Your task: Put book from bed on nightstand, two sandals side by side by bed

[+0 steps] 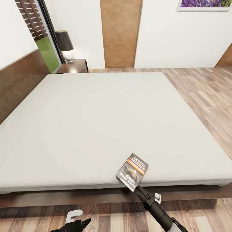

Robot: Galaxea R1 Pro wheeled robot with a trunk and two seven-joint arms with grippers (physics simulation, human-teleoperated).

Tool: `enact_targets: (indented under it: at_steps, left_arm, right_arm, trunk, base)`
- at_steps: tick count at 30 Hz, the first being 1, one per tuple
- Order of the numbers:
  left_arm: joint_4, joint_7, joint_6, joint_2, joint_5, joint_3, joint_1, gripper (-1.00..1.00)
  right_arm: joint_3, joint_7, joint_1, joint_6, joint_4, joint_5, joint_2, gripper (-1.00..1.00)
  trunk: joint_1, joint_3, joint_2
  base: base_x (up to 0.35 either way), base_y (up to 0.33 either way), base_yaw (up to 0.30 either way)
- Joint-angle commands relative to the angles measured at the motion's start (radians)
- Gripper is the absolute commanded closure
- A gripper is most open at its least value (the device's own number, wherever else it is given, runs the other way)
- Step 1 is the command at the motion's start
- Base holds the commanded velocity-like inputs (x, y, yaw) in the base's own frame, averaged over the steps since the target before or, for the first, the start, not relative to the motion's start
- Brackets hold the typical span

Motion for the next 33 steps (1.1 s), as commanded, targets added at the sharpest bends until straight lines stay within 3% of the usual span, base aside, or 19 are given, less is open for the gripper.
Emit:
enact_targets:
  at_steps: [1, 33]
  left_arm:
    - [-0.001, -0.002, 0.008, 0.001, 0.010, -0.004, 0.000, -1.00]
    - [-0.001, -0.002, 0.008, 0.000, 0.010, -0.004, 0.000, -1.00]
  right_arm:
    - [0.002, 0.002, 0.000, 0.010, 0.000, -0.007, 0.000, -1.00]
    - [0.002, 0.002, 0.000, 0.010, 0.000, -0.008, 0.000, -1.00]
  trunk:
    - [0.000, -0.001, 0.000]
    - [0.000, -0.001, 0.000]
  base:
    - [0.000, 0.000, 0.000]
    - [0.000, 0.034, 0.000]
